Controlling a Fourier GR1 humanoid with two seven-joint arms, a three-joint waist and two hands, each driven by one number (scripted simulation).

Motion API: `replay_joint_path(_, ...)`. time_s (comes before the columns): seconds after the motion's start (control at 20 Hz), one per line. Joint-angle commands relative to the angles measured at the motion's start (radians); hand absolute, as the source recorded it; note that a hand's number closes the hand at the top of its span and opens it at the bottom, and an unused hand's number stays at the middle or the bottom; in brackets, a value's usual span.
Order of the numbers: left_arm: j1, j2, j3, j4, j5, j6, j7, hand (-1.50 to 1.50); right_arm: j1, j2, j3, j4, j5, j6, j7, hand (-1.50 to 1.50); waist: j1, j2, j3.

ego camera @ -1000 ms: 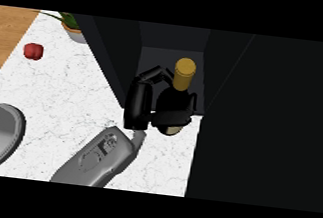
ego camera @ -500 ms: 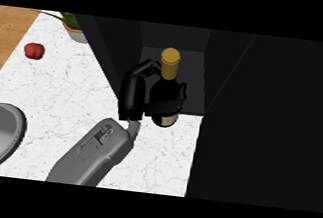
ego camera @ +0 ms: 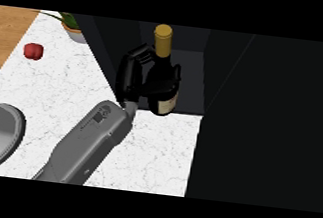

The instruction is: Pick up the wine, place it into the cabinet and close the cabinet

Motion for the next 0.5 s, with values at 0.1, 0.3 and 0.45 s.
replay_joint_path(0.1,-0.087,-0.008,0.004,0.159,0.061,0.004,-0.054,1.50,0.012,-0.012,-0.019,-0.104,-0.097,-0.011,0.064,-1.50,-0.008,0.002,0.000)
replay_joint_path(0.3,-0.160,-0.008,0.074,0.285,0.060,-0.033,-0.087,1.50,0.078,0.016,0.004,-0.095,-0.072,0.023,-0.028,-1.50,-0.014,0.004,0.000)
replay_joint_path(0.45,-0.153,0.023,0.105,0.275,0.044,-0.081,-0.062,1.50,-0.007,0.013,0.051,-0.133,-0.018,-0.046,0.083,-1.50,0.001,0.001,-0.001)
